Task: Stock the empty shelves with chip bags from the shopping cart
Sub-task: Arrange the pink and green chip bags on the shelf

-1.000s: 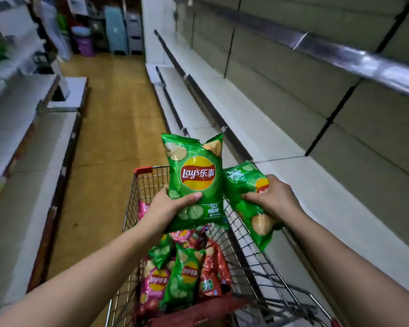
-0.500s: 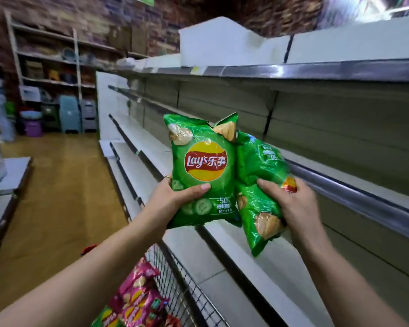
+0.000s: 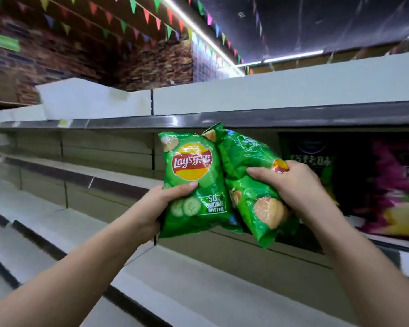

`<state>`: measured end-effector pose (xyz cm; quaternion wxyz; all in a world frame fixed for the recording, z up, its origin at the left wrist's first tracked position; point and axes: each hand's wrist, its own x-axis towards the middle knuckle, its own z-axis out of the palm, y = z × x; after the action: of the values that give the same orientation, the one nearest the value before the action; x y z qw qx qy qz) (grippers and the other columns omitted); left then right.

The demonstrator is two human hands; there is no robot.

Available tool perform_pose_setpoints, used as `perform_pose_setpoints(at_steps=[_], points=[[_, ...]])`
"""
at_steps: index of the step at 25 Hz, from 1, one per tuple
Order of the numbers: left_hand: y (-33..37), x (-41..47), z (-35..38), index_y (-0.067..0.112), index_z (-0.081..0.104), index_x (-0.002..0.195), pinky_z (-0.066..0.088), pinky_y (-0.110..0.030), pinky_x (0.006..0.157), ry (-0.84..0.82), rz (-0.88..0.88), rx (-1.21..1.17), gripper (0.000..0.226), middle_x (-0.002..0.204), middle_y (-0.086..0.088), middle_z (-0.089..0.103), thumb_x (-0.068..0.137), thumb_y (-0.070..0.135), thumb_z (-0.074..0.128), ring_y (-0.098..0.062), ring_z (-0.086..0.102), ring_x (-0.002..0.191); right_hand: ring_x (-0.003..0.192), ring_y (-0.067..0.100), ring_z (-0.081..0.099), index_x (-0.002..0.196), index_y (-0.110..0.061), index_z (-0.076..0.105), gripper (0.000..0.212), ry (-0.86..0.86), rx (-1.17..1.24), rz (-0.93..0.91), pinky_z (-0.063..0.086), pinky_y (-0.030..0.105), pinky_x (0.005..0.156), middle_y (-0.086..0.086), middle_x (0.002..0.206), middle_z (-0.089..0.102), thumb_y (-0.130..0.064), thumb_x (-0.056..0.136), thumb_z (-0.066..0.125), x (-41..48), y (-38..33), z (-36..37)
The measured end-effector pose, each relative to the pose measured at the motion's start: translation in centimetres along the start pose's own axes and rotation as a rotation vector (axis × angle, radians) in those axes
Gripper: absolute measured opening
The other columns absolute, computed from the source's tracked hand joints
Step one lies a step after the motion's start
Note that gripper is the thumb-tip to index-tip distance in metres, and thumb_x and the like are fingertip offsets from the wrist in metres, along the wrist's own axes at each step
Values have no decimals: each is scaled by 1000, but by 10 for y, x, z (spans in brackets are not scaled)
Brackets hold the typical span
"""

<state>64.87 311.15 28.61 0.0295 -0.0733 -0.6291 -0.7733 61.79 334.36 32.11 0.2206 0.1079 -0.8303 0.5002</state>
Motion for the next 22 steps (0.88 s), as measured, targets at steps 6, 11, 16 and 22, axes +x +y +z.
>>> perform_pose_setpoints(at_steps=[6, 11, 16, 22], points=[[-15, 26, 9, 7, 78, 83, 59, -34, 62, -244, -129, -104, 72, 98, -17, 73, 15, 24, 97, -27, 73, 80, 78, 25, 66, 80, -11, 65, 52, 28, -105, 102, 55, 40, 76, 6, 81, 70, -57, 58, 77, 1, 24, -33], [-21, 59, -9, 0, 76, 88, 58, -38, 60, -318, -281, -126, 77, 98, -23, 71, 18, 23, 97, -33, 72, 76, 79, 26, 67, 83, -9, 68, 61, 26, -180, 184, 54, 39, 76, 9, 83, 70, -62, 53, 76, 22, 20, -30], [0, 115, -2, -1, 67, 106, 60, -41, 71, -301, -220, 129, 60, 103, -22, 70, 56, 25, 89, -30, 72, 80, 84, 27, 63, 89, -8, 65, 60, 99, -295, 175, 52, 36, 77, 10, 89, 68, -60, 60, 74, 44, 5, -14], [6, 191, 18, 8, 71, 88, 59, -32, 66, -344, -208, 140, 20, 83, -11, 74, 70, 16, 69, -20, 72, 67, 91, 29, 60, 92, -12, 58, 59, 149, -479, 204, 51, 36, 79, 9, 95, 62, -64, 66, 68, 49, -3, 1]])
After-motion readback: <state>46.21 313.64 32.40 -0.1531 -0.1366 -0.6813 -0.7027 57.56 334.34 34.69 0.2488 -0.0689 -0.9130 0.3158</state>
